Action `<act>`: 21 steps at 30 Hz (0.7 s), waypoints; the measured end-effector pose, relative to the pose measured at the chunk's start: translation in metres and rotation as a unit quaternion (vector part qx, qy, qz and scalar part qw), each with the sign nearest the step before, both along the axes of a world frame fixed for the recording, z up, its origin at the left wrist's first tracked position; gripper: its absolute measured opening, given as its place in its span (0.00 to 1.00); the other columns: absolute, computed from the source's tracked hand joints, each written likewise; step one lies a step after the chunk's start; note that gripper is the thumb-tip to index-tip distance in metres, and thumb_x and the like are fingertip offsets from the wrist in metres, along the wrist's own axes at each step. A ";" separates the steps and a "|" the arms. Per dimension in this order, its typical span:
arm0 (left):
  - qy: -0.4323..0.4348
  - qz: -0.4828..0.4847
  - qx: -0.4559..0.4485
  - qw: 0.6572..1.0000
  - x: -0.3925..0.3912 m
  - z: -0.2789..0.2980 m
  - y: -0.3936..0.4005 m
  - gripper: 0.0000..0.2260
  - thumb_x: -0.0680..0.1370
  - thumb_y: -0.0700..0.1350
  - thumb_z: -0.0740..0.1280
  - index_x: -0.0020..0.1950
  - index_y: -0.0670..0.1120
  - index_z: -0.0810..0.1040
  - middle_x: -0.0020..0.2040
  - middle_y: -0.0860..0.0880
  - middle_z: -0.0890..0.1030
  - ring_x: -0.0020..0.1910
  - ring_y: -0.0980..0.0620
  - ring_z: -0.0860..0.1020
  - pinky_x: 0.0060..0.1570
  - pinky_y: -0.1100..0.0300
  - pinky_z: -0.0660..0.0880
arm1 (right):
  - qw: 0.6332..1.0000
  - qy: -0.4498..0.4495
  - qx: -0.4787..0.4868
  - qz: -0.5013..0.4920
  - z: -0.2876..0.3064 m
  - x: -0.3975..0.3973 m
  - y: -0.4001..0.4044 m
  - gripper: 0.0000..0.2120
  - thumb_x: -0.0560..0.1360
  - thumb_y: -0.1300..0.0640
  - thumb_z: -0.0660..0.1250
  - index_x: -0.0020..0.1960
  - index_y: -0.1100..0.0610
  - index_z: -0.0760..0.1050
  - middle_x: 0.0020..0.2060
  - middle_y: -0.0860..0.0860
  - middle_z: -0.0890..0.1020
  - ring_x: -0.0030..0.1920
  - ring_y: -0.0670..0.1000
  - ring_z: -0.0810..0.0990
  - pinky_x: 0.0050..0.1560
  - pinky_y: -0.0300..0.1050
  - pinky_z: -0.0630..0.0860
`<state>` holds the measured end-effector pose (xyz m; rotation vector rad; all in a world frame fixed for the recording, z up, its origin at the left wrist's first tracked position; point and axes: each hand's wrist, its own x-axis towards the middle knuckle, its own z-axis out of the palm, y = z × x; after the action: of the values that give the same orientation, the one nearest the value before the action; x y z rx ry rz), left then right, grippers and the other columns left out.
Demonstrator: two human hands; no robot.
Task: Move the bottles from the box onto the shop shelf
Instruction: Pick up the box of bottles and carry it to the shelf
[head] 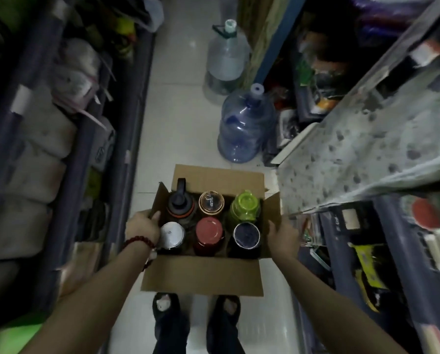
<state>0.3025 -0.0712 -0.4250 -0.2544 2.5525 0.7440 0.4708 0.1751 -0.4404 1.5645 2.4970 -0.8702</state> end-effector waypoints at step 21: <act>-0.033 0.075 -0.002 0.997 -0.037 -0.354 -0.018 0.13 0.79 0.50 0.62 0.55 0.45 0.81 0.50 0.40 0.83 0.48 0.40 0.79 0.51 0.50 0.77 | 1.000 0.005 -0.007 0.017 -0.348 -0.063 0.009 0.11 0.79 0.55 0.62 0.49 0.64 0.70 0.42 0.64 0.80 0.44 0.64 0.78 0.37 0.47 0.66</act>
<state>0.2652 -0.0895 -0.7790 -0.4694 2.4929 0.7717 0.4078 0.1836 -0.7887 1.5143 2.5112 -0.8902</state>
